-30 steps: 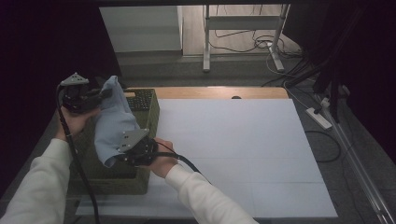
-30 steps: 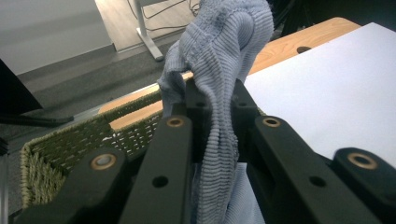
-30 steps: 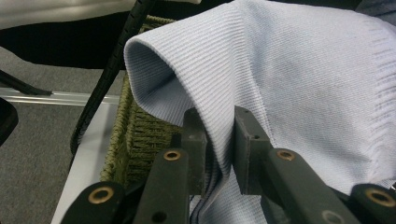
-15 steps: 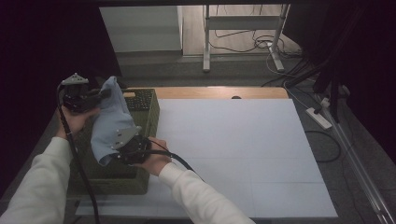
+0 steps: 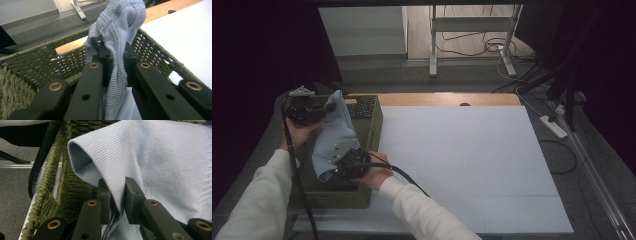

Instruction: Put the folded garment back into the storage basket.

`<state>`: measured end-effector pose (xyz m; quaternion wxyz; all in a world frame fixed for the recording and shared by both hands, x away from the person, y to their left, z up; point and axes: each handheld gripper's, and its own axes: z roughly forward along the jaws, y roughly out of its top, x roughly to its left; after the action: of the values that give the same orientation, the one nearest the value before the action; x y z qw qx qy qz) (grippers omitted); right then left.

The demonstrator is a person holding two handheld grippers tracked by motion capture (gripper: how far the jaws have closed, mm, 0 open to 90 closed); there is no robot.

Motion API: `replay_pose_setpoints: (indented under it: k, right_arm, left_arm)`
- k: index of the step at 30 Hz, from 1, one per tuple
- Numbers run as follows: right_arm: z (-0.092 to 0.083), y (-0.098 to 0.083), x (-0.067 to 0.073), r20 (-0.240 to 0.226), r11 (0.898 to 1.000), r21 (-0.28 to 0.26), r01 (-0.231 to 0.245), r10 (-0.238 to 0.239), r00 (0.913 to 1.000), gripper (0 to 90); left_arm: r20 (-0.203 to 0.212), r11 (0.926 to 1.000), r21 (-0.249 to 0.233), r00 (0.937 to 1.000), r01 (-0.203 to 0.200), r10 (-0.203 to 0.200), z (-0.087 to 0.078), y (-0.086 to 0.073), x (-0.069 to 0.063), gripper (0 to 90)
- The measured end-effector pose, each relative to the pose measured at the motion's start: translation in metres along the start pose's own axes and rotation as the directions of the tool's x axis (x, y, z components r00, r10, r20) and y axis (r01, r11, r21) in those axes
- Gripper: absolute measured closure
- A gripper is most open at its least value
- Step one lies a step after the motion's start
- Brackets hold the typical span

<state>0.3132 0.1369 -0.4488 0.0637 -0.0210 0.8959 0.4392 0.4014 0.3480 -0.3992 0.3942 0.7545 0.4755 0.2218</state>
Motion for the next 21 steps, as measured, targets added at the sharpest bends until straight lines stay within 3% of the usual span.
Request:
replay_pose_setpoints:
  k: [21]
  right_arm:
    - [0.010, 0.000, -0.003, -0.004, 0.999, 0.040, -0.003, 0.004, 1.0000, 76.2]
  left_arm:
    - [0.003, 0.9992, 0.030, 0.9997, -0.025, 0.025, 0.020, -0.001, -0.002, 82.2]
